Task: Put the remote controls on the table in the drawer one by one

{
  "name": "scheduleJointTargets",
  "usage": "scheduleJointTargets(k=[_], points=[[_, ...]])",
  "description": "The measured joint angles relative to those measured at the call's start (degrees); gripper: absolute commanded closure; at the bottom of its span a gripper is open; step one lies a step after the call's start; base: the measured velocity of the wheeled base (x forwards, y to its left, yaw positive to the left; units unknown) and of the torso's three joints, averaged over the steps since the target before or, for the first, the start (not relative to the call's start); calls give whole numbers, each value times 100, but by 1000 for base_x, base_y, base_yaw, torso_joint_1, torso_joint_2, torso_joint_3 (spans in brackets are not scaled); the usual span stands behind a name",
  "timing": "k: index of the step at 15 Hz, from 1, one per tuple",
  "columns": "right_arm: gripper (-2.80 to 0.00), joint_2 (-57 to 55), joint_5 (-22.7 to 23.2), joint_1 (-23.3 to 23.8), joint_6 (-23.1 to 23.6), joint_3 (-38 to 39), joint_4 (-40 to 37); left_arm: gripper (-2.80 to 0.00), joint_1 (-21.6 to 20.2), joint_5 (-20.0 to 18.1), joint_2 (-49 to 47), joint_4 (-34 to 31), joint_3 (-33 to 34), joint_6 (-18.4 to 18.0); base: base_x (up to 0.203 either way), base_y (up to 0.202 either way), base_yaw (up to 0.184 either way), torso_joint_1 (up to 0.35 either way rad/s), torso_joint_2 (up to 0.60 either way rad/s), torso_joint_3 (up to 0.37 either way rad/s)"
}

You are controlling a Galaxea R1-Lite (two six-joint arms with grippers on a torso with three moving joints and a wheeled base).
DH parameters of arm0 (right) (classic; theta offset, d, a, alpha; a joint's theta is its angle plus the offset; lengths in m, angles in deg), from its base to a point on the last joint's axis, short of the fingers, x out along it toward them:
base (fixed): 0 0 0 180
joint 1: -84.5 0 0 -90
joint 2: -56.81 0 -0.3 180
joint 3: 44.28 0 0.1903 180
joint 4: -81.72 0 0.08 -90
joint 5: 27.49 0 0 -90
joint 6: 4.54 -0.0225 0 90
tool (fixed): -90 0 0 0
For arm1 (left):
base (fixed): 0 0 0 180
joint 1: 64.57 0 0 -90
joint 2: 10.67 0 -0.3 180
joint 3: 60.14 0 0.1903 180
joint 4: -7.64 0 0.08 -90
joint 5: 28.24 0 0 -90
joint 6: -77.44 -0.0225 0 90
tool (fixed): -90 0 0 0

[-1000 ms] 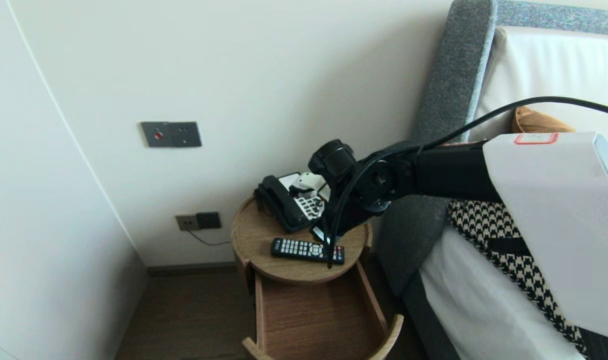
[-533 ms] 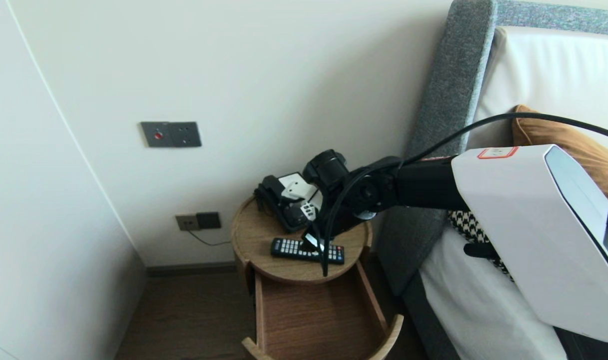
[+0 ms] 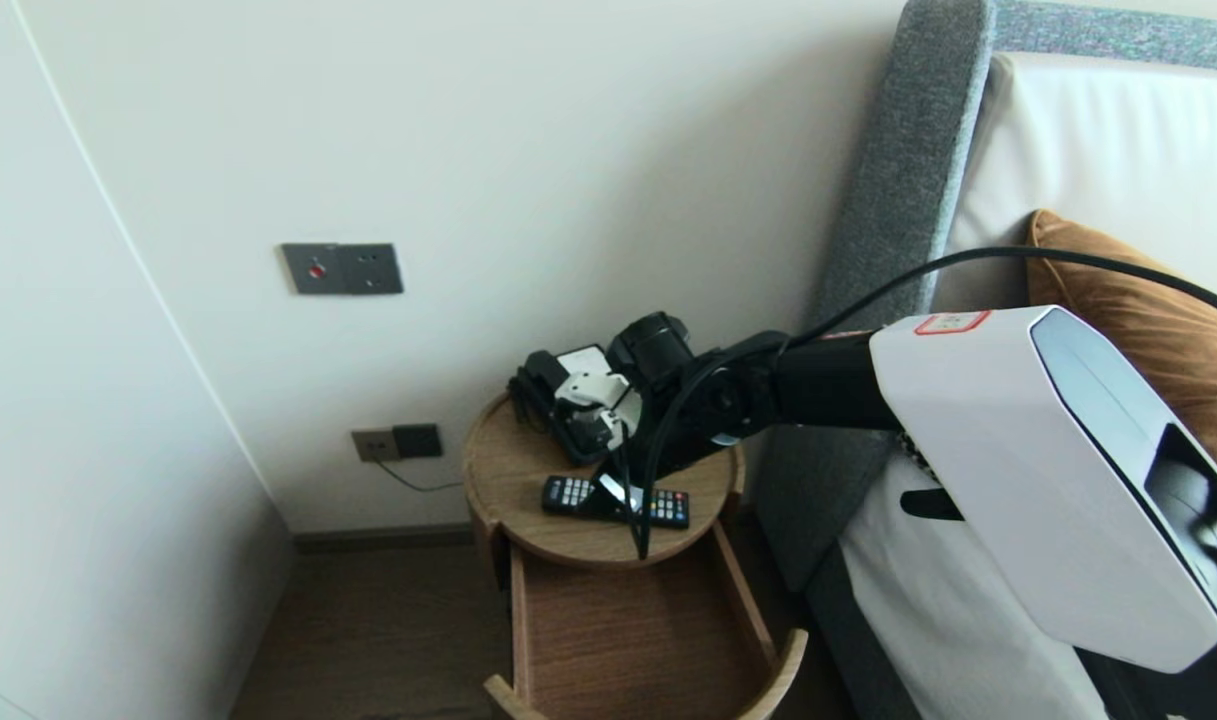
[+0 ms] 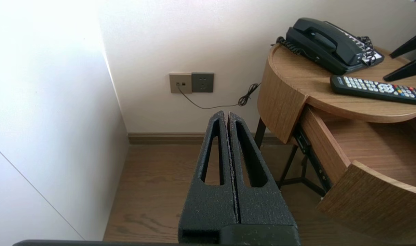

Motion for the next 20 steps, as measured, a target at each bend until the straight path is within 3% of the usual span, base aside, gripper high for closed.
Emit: scheduleJointTargets(k=[12,20], points=[[-280,-300,131,278,-117,-13,612,0,0,-1,0,3,0,2,0,0,0,0,0,0],[-280,-484,134,355,-127,-9,606,0,0,0,0,1,0,0,0,0,0,0,0,0]])
